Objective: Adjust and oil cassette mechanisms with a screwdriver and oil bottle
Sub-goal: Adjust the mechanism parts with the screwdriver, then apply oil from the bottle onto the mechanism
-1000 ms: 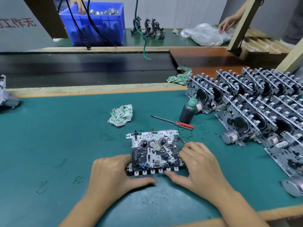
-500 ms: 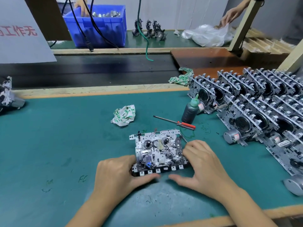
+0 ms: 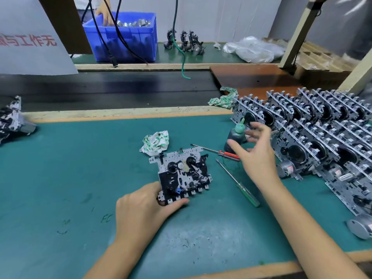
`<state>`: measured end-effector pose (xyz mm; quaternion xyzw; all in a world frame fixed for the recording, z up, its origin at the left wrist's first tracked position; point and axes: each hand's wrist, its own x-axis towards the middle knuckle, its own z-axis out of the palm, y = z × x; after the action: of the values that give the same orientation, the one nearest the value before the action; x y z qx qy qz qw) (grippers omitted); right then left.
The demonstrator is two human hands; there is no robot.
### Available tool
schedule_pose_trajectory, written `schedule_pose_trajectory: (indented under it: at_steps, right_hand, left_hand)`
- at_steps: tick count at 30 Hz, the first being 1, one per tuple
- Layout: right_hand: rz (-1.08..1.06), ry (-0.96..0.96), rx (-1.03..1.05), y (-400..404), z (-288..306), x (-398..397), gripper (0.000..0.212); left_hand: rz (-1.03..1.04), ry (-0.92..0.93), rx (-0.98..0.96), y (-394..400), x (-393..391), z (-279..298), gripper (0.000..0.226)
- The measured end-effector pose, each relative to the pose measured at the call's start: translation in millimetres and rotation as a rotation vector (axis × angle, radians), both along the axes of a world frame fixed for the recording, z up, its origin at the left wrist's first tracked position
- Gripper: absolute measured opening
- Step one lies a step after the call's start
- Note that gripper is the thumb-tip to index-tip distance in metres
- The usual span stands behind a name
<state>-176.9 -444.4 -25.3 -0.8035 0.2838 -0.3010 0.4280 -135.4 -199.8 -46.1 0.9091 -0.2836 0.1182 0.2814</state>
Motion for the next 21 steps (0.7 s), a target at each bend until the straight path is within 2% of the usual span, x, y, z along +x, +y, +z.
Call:
schedule_pose_trajectory:
  at_steps: [2,5,9,12,16,21]
  right_hand:
    - [0.010,0.097,0.062,-5.1,-3.0,16.7,0.061]
    - [-0.059,0.176,0.047,-6.9,-9.3,28.1,0.048]
    - [0.017,-0.046,0.063,6.5,-1.1,13.6,0.024]
    - [0.112,-0.133,0.107,24.7,8.4,-3.5,0.014]
    - [0.193,-0.214,0.173,49.4,3.6,-22.6,0.022]
    - [0.132,-0.431,0.322,63.5,-6.8,-37.5,0.027]
  left_hand:
    - [0.026,0.001,0.017,-0.3,-0.9,0.4,0.053]
    - [0.040,0.003,0.046,0.6,-0.8,0.6,0.058]
    - [0.039,0.013,0.176,-2.4,-1.7,0.5,0.048]
    - [0.051,0.023,0.187,-4.4,-1.0,1.6,0.045]
    - [0.086,0.047,0.205,-4.1,-1.2,2.0,0.045]
    - [0.112,0.058,0.206,-4.6,-1.2,2.2,0.050]
